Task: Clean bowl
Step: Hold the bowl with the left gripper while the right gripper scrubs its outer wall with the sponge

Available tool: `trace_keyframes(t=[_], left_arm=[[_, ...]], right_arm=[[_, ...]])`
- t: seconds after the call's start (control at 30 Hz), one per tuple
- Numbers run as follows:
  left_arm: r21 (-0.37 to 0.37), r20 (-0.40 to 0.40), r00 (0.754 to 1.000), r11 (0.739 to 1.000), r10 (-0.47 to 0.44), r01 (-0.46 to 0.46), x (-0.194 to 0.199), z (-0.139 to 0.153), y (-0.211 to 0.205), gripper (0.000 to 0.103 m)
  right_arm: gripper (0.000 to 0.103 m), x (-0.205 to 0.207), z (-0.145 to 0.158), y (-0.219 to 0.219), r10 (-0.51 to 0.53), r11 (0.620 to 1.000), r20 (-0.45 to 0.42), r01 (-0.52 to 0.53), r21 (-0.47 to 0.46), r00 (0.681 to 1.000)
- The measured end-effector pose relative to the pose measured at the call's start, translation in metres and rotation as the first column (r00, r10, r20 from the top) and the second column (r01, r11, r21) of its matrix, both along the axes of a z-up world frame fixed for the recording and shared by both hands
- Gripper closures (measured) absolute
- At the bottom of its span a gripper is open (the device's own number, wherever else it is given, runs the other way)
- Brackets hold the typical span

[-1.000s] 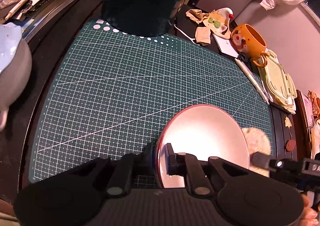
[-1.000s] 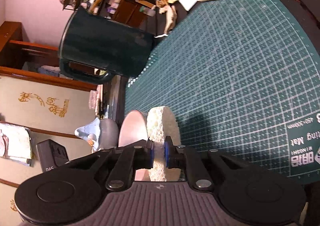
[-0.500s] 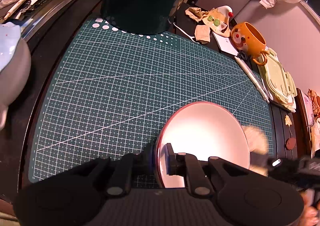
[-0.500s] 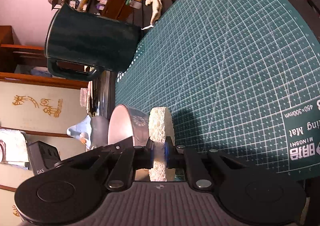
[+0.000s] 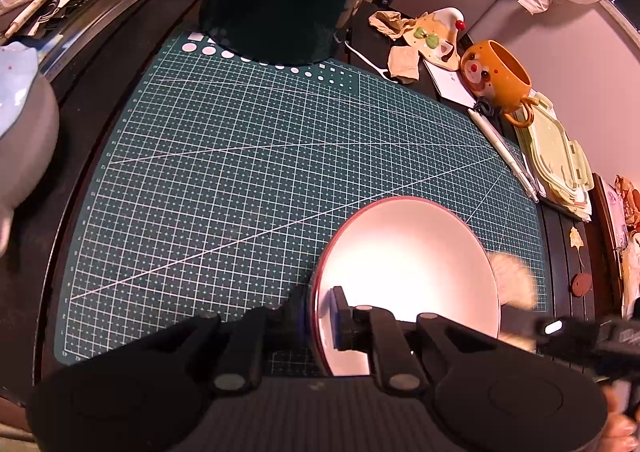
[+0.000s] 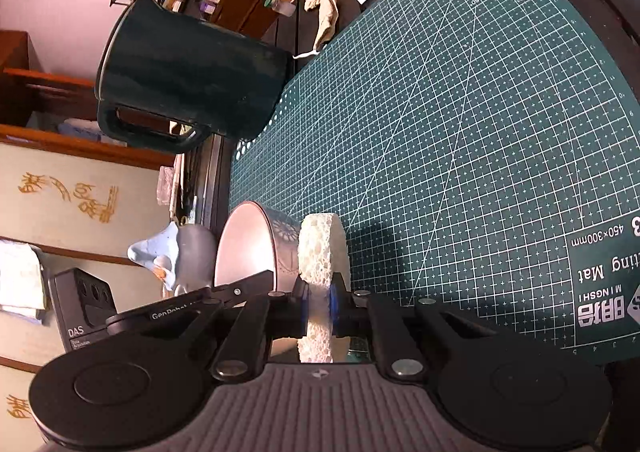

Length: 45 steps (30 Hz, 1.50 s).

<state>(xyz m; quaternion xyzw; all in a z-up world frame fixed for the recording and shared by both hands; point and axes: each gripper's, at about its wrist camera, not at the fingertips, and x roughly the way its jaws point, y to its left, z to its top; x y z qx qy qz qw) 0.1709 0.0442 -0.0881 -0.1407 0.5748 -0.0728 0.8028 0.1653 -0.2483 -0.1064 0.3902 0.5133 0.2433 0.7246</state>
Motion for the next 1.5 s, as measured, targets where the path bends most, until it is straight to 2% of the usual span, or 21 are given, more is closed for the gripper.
trace_keyframes(t=[0.17, 0.5, 0.73, 1.1, 1.23, 1.33, 1.5], left_arm=[[0.001, 0.000, 1.000, 1.000, -0.001, 0.001, -0.001, 0.000, 0.000, 0.092], [0.003, 0.001, 1.000, 1.000, -0.003, 0.003, 0.000, 0.000, -0.002, 0.092], [0.005, 0.001, 1.000, 1.000, -0.005, 0.005, 0.000, 0.000, -0.003, 0.092], [-0.003, -0.001, 1.000, 1.000, -0.005, 0.005, 0.000, -0.001, -0.002, 0.091], [-0.010, -0.001, 1.000, 1.000, 0.001, -0.001, 0.000, -0.001, -0.001, 0.092], [-0.009, -0.001, 1.000, 1.000, 0.002, -0.002, -0.001, -0.001, 0.000, 0.092], [0.015, 0.030, 0.999, 1.000, 0.011, -0.011, -0.005, 0.009, 0.003, 0.092]], right_arm=[[0.093, -0.003, 0.024, -0.016, -0.044, 0.998, 0.086, 0.040, 0.051, 0.995], [0.093, 0.002, -0.006, 0.007, 0.018, 0.999, -0.014, -0.018, -0.029, 1.000], [0.093, 0.000, 0.022, -0.010, -0.028, 0.999, 0.084, 0.026, 0.020, 0.996], [0.093, 0.004, -0.002, 0.009, 0.025, 0.998, 0.009, -0.024, -0.056, 1.000], [0.093, 0.002, 0.012, 0.009, 0.024, 0.995, 0.067, -0.018, -0.099, 0.997], [0.093, -0.004, 0.030, 0.010, 0.030, 0.984, 0.135, -0.005, -0.177, 0.990], [0.093, -0.015, 0.048, 0.015, 0.055, 0.967, 0.215, 0.002, -0.255, 0.975]])
